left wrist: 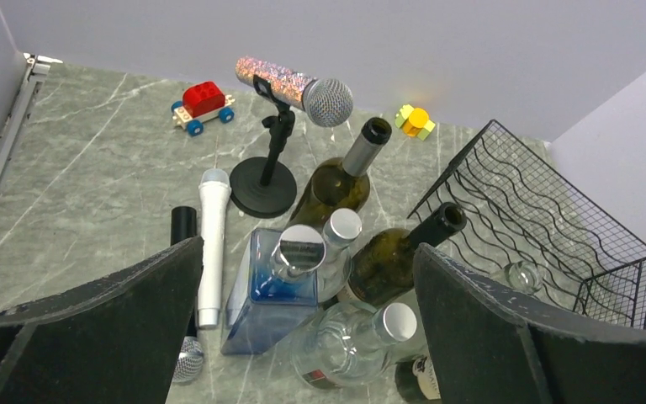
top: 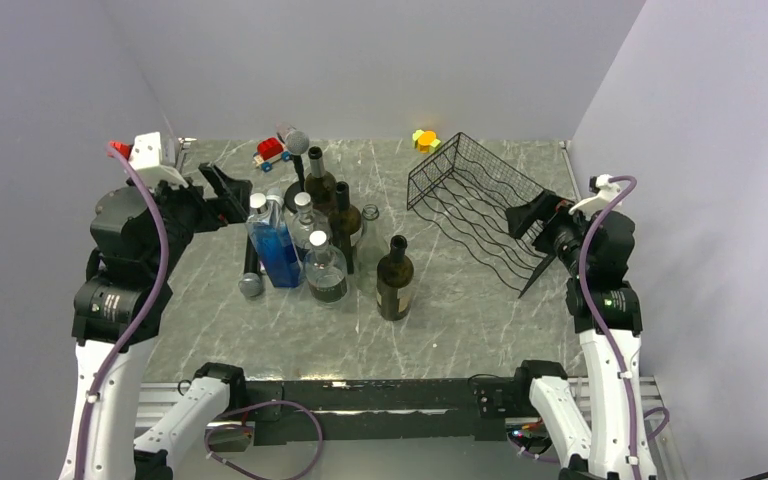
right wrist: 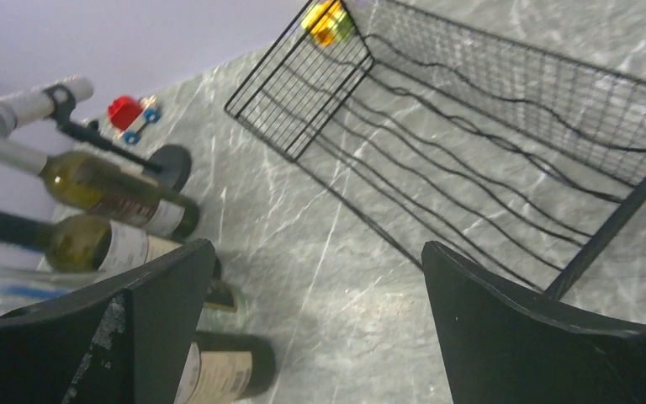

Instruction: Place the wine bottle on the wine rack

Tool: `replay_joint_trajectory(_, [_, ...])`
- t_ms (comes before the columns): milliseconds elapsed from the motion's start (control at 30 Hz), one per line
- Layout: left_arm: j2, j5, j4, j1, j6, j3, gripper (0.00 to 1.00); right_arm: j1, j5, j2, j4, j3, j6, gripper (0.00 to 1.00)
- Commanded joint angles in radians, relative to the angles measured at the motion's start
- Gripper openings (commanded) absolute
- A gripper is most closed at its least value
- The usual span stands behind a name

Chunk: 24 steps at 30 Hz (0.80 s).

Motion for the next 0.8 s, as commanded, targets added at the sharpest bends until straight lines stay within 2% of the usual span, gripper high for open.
replay_joint_trajectory(0, [-0.045,0.043,0.107,0.003,-0.015,-0.078,0.99,-0.002,-0.143,-0.042,0.073,-0.035,0.005,1.0])
replay_joint_trajectory(100, [-0.051,0.077,0.146,0.003,-0.028,-0.106,0.99,-0.002,-0.115,-0.054,0.066,-0.047,0.041,1.0])
replay_joint_trajectory(167, [-0.043,0.108,0.15,0.003,-0.027,-0.11,0.99,-0.003,-0.159,-0.055,0.081,-0.05,0.039,1.0])
replay_joint_trajectory(267, [-0.03,0.158,0.14,0.004,-0.017,-0.111,0.99,-0.001,-0.277,-0.057,0.125,-0.059,0.056,1.0])
replay_joint_trajectory(400, [-0.049,0.258,0.157,0.003,0.008,-0.126,0.99,0.011,-0.527,-0.042,0.181,-0.052,0.078,1.0])
replay_joint_trajectory(467, [-0.061,0.313,0.167,0.003,0.014,-0.13,0.99,0.041,-0.575,-0.055,0.208,-0.052,0.075,1.0])
replay_joint_trajectory(600, [-0.058,0.407,0.165,0.003,0.019,-0.123,0.99,0.18,-0.544,-0.094,0.244,-0.042,0.011,1.0])
replay_joint_trajectory(767, [-0.051,0.457,0.17,0.003,0.009,-0.12,0.99,0.453,-0.359,-0.03,0.214,0.004,-0.075,1.0])
